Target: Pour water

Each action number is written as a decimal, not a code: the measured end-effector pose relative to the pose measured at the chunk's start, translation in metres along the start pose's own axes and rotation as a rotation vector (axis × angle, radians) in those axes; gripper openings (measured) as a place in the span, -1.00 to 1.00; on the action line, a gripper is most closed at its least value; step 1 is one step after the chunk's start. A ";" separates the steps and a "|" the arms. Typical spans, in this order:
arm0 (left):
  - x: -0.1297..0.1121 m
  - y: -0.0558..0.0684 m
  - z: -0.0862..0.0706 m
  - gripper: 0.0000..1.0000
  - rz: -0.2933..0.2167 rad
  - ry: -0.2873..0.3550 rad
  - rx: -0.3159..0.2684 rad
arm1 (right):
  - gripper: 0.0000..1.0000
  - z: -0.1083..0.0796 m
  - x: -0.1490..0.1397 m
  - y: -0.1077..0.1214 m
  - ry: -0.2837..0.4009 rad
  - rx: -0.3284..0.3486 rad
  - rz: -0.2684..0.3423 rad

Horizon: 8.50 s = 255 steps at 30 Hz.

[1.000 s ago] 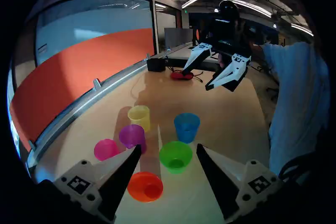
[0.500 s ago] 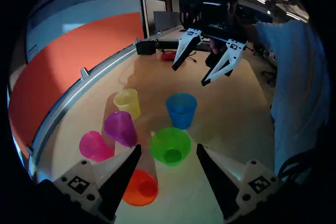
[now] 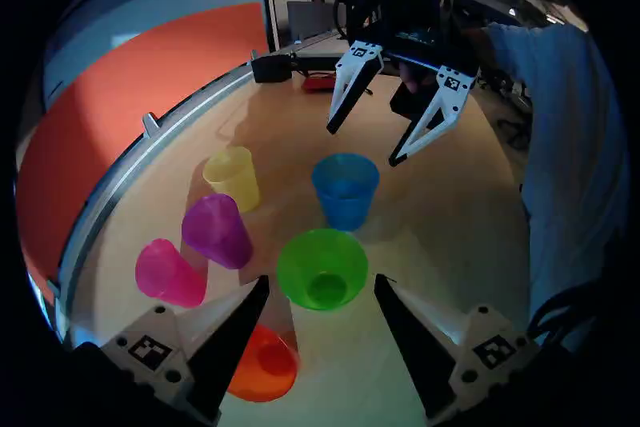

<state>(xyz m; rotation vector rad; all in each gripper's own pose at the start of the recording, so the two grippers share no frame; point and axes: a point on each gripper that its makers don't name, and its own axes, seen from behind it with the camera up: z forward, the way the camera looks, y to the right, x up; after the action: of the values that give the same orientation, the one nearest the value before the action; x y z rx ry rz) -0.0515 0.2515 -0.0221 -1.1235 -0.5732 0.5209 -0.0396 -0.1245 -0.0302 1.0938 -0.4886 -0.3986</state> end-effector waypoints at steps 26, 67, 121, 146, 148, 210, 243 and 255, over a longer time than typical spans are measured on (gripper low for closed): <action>-0.005 0.001 0.035 0.96 0.018 -0.063 -0.007 | 1.00 0.036 -0.021 0.003 -0.063 0.020 -0.022; 0.012 0.001 0.013 0.79 -0.041 0.011 0.010 | 0.87 0.032 -0.016 0.001 -0.047 0.000 -0.010; 0.104 -0.044 -0.144 0.79 -0.203 0.551 0.332 | 0.86 -0.060 0.156 0.006 0.454 -0.234 0.079; 0.114 -0.037 -0.138 0.79 -0.193 0.607 0.319 | 0.86 -0.068 0.198 0.014 0.481 -0.236 -0.033; 0.113 -0.036 -0.136 0.79 -0.191 0.603 0.316 | 0.86 -0.069 0.202 0.015 0.480 -0.240 -0.053; 0.128 -0.015 -0.114 0.79 -0.148 0.617 0.244 | 0.84 -0.080 0.305 0.056 0.375 -0.477 -0.849; 0.135 -0.012 -0.114 0.78 -0.128 0.619 0.235 | 0.85 -0.079 0.324 0.064 0.305 -0.559 -1.094; 0.138 -0.013 -0.117 0.78 -0.127 0.627 0.242 | 0.85 -0.083 0.334 0.063 0.286 -0.588 -1.168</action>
<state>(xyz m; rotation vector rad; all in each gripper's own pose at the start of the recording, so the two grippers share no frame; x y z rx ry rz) 0.1297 0.2567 -0.0257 -0.9444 -0.0301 0.1042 0.2870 -0.2155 0.0561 0.7327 0.5688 -1.2862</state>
